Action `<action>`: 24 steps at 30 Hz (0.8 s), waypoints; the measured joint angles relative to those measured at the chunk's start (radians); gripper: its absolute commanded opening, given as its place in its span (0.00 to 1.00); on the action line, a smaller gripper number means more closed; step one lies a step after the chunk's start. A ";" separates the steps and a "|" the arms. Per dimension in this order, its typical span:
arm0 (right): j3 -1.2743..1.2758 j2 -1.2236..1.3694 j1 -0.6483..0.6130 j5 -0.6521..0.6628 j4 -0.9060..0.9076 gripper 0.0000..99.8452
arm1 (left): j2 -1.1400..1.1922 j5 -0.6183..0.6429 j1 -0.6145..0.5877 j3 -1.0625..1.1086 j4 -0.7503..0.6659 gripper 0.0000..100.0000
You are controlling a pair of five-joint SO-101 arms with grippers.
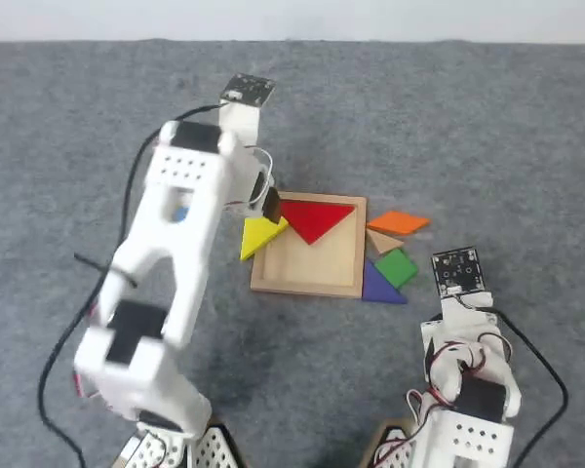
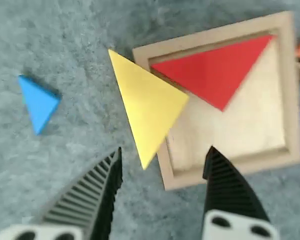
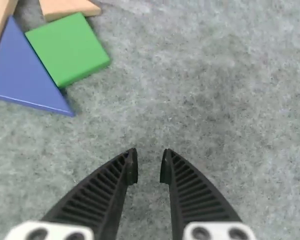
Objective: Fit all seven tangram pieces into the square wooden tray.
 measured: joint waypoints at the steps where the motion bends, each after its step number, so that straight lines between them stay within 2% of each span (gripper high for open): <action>1: 0.000 0.000 0.000 0.000 0.000 0.09 | 0.051 0.012 -0.005 -0.020 0.000 0.27; 7: 0.000 0.000 0.000 0.000 0.000 0.09 | 0.235 0.041 -0.011 -0.069 -0.009 0.27; 19: 0.000 0.000 0.000 0.000 0.000 0.09 | 0.293 0.040 -0.009 -0.077 -0.054 0.27; 24: 0.000 0.000 0.000 0.000 0.000 0.09 | 0.324 0.012 0.028 -0.077 -0.055 0.27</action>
